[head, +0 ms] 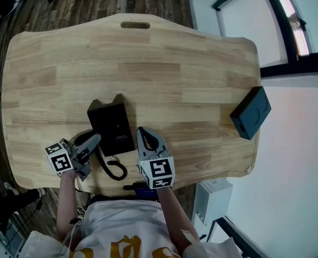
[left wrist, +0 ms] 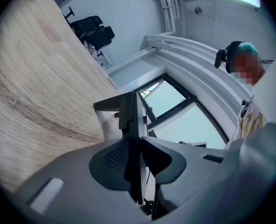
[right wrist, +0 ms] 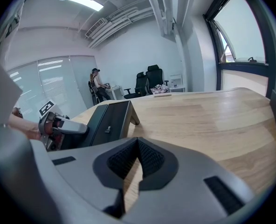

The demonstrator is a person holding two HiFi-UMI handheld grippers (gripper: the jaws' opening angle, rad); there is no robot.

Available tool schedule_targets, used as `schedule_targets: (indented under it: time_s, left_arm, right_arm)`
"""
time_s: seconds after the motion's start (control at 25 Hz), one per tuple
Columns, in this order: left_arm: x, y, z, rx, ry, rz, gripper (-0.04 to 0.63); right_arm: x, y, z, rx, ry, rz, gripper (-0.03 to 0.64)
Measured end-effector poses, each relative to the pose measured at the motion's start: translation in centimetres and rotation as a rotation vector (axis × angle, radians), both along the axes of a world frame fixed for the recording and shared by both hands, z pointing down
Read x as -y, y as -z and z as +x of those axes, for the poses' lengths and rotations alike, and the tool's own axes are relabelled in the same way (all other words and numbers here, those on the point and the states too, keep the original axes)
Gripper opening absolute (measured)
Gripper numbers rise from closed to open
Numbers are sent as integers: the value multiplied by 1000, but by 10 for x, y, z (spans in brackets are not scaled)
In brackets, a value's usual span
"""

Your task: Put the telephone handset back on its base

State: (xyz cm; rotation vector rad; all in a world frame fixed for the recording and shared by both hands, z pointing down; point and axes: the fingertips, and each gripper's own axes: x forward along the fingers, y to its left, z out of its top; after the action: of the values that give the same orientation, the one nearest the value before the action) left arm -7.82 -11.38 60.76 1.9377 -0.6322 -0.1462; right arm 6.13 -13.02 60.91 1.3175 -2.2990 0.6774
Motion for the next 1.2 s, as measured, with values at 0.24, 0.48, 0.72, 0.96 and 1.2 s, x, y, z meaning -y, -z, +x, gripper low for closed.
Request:
schedule_targets:
  time_s: [0.24, 0.48, 0.72, 0.96, 1.2]
  left_arm:
    - [0, 2, -1, 31, 31, -8, 72]
    - [2, 2, -1, 67, 98, -24, 86]
    - [6, 11, -13, 190, 197, 80, 118]
    - [1, 16, -31, 398, 245, 185, 138]
    - [-6, 33, -35, 484, 262, 263, 137]
  right_arm:
    - [2, 3, 3, 13, -8, 8, 6]
    - [-1, 8, 0, 20, -1, 14, 6]
    - [-5, 18, -2, 32, 5, 40, 6]
    - [-10, 31, -2, 42, -6, 71, 6]
    - [-18, 49, -13, 57, 10, 107, 6]
